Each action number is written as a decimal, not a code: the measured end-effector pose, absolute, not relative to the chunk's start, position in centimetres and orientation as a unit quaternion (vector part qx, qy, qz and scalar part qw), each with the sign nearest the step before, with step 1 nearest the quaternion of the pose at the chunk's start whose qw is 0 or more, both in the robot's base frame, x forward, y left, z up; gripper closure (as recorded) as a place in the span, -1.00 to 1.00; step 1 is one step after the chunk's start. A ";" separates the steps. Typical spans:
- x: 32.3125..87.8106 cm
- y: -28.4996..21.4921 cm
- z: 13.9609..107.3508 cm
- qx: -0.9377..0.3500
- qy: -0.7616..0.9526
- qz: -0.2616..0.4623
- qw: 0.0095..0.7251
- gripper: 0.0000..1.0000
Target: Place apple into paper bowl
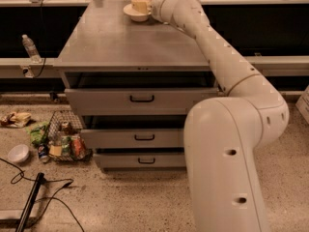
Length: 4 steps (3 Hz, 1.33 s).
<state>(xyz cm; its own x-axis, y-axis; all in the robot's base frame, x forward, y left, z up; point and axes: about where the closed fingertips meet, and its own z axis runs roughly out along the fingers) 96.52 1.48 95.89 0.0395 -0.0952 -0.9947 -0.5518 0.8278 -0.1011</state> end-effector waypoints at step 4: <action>100.5 4.8 95.2 -0.263 0.672 0.138 0.678 1.00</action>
Offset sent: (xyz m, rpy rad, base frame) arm 0.1056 -0.0079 0.0238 -0.0381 -0.0051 -0.0629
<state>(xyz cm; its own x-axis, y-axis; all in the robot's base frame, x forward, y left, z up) 100.48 4.78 95.24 0.0586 -0.1674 -0.9842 -0.5408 0.8233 -0.1722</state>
